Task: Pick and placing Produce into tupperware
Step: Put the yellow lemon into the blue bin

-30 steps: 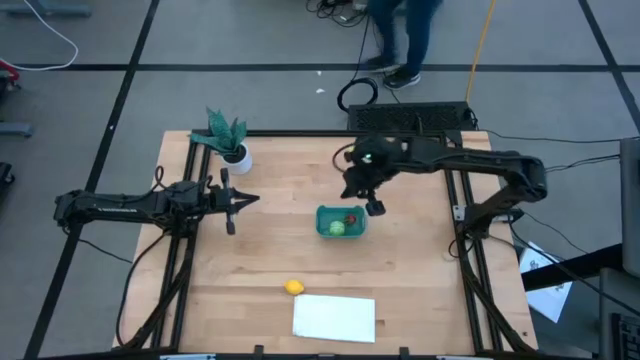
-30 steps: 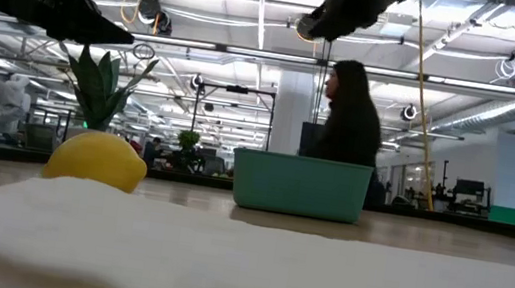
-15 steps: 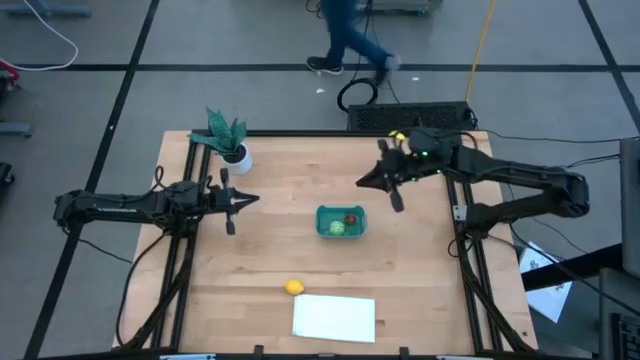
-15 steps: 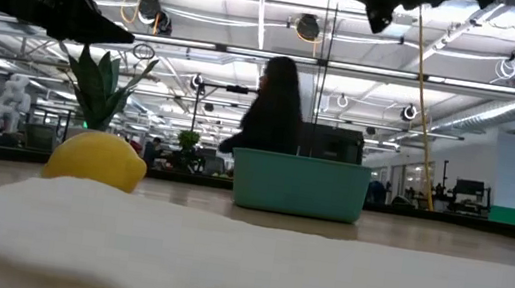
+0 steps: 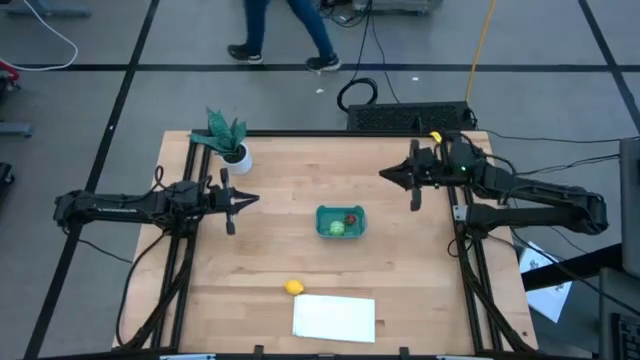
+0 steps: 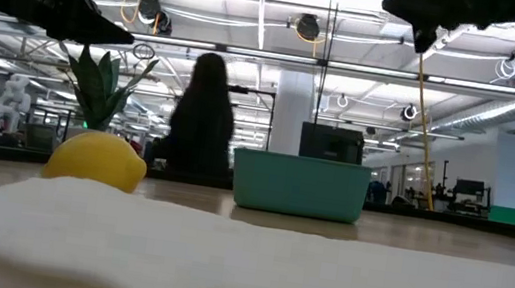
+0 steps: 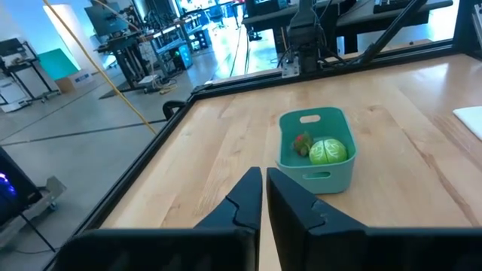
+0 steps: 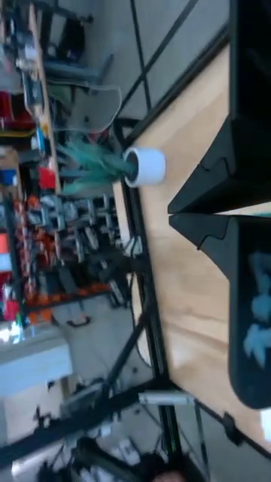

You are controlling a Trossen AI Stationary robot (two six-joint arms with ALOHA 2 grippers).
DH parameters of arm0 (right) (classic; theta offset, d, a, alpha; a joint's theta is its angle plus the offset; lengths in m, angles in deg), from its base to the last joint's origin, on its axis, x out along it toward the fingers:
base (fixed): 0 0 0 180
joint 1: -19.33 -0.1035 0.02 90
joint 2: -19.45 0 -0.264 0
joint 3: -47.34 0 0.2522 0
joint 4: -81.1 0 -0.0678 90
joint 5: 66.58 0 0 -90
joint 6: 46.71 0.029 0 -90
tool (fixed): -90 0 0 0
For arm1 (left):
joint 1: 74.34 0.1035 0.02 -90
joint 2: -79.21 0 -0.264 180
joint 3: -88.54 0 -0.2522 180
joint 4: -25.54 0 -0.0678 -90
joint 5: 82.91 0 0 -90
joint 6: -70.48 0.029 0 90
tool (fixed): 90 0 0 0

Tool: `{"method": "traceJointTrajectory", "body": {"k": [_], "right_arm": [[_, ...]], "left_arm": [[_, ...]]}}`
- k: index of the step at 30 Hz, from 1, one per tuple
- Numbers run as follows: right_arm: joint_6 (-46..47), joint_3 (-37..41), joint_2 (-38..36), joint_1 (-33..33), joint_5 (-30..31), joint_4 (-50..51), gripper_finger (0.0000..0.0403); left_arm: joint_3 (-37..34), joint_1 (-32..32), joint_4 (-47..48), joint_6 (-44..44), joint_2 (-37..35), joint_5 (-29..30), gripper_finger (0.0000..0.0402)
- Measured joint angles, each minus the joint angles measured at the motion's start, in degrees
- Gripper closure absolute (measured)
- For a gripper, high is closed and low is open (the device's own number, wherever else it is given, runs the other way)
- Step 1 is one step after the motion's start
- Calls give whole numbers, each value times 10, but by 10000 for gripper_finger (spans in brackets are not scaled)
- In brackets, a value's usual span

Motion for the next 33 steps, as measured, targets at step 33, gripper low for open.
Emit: {"method": "traceJointTrajectory", "body": {"k": [33], "right_arm": [[17,302,-187,-72,120,-217,403]], "left_arm": [[0,0,1,-4,0,0,387]]}}
